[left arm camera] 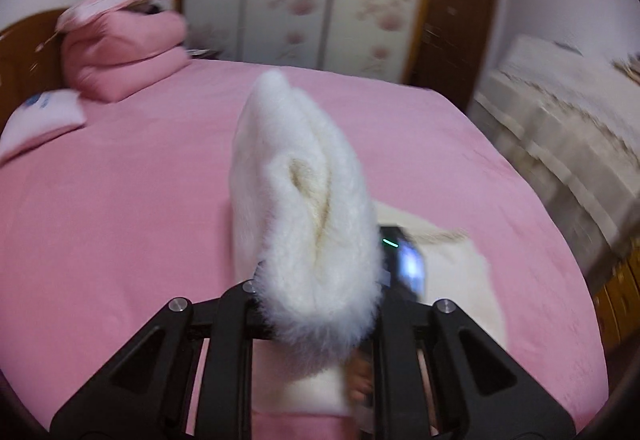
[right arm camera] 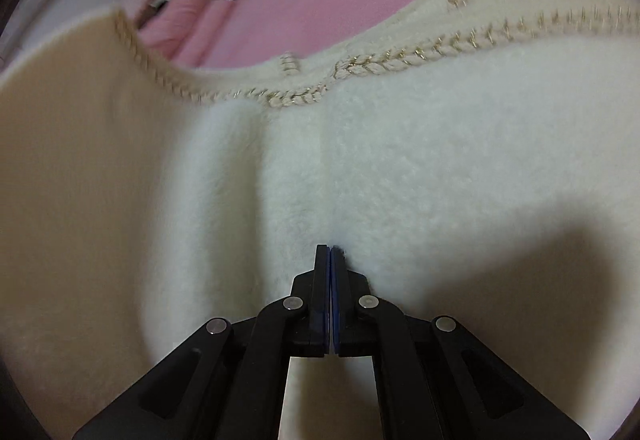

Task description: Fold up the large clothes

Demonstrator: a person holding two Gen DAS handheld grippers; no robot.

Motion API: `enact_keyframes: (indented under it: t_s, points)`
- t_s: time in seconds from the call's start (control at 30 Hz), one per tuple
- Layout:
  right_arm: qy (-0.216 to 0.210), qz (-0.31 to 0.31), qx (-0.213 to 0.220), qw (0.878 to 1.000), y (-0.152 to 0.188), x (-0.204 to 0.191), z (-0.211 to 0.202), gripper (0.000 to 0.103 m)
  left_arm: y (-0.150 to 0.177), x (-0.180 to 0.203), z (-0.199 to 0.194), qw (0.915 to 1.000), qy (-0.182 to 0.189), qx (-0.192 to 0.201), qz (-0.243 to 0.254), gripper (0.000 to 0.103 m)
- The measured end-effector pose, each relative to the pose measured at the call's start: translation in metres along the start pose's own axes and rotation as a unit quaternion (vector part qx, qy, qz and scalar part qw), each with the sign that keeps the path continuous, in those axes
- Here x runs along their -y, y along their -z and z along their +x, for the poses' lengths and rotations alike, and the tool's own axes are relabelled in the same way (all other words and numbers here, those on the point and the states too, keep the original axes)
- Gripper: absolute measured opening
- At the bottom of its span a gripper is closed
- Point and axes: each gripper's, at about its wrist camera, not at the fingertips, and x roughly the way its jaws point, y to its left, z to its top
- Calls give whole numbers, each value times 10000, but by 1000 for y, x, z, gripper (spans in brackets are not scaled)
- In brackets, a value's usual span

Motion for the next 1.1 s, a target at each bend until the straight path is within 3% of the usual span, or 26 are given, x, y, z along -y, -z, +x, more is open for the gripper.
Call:
enact_keyframes:
  t_s: [0.17, 0.27, 0.4, 0.47, 0.63, 0.87, 1.0, 1.1]
  points:
    - [-1000, 218, -290, 9943, -2, 33, -20, 0, 19, 101, 9, 9991, 22, -347, 231, 13]
    - [-1838, 557, -310, 9809, 2, 65, -34, 0, 32, 157, 24, 9975, -23, -450, 544, 12]
    - [-2474, 813, -256, 9652, 10, 93, -56, 0, 57, 227, 28, 9919, -145, -470, 1173, 13]
    - [-2522, 896, -348, 9629, 10, 99, -63, 0, 63, 254, 34, 9897, -231, -497, 1324, 13]
    - [-2515, 1010, -609, 9606, 7, 107, -78, 0, 57, 280, 41, 9889, -252, -650, 1313, 13]
    - [-2548, 1029, -771, 9584, -1, 115, -94, 0, 48, 263, 43, 9869, -366, -714, 1401, 13]
    - [-2294, 1213, -1119, 9592, -15, 114, -102, 0, 36, 259, 43, 9893, -344, -643, 1264, 13]
    - [-1555, 826, -1396, 9744, -39, 111, -123, 0, 27, 245, 35, 9926, -291, -538, 1049, 13]
